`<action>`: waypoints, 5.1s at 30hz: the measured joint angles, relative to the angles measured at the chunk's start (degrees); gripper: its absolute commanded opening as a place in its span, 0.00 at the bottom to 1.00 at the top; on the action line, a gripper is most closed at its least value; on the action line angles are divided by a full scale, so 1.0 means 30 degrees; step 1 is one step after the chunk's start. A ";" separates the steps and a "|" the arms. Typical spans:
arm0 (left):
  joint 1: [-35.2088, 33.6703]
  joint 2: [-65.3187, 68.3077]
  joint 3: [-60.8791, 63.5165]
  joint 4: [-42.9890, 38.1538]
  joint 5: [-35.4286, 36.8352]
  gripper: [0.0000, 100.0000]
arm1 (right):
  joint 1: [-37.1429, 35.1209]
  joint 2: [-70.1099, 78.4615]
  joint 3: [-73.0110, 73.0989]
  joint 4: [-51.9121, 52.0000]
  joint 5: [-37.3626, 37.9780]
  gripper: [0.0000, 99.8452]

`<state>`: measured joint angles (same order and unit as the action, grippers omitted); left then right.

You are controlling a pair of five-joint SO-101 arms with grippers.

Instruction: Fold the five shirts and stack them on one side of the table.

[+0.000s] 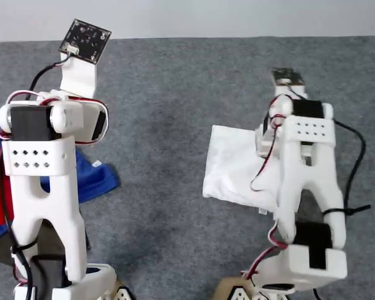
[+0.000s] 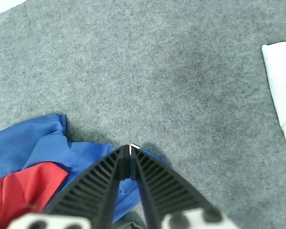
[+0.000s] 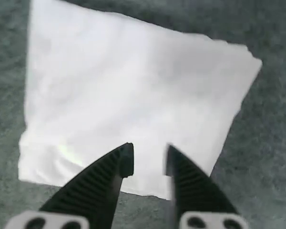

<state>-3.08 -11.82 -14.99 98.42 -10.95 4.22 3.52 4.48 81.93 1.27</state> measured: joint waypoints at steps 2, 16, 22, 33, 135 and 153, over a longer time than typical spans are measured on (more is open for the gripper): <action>0.0000 0.0000 0.0000 0.0000 0.0000 0.01 | 0.0557 0.0967 0.0000 0.0000 -0.1582 0.33; 0.0000 0.0293 0.0000 0.0117 0.0000 0.01 | 0.0762 0.5978 -0.2725 -0.0117 -0.4249 0.33; 0.0000 0.0352 0.0000 0.0147 0.0000 0.01 | 0.0762 0.7912 -0.3663 -0.1084 -0.4249 0.33; 0.0000 0.0352 0.0000 0.0147 0.0000 0.01 | 0.0821 0.9465 -0.4073 -0.1436 -0.4249 0.11; 0.0000 0.0410 0.0000 0.0147 -0.0059 0.01 | 0.3897 1.5766 -1.4125 0.0234 -0.6418 0.21; 0.0000 0.0410 0.0000 0.0147 -0.0059 0.01 | 0.4484 1.6088 -1.6879 0.2989 -0.2813 0.01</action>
<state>-3.08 -10.59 -14.99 98.86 -11.12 17.67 51.78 -46.15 90.90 -7.16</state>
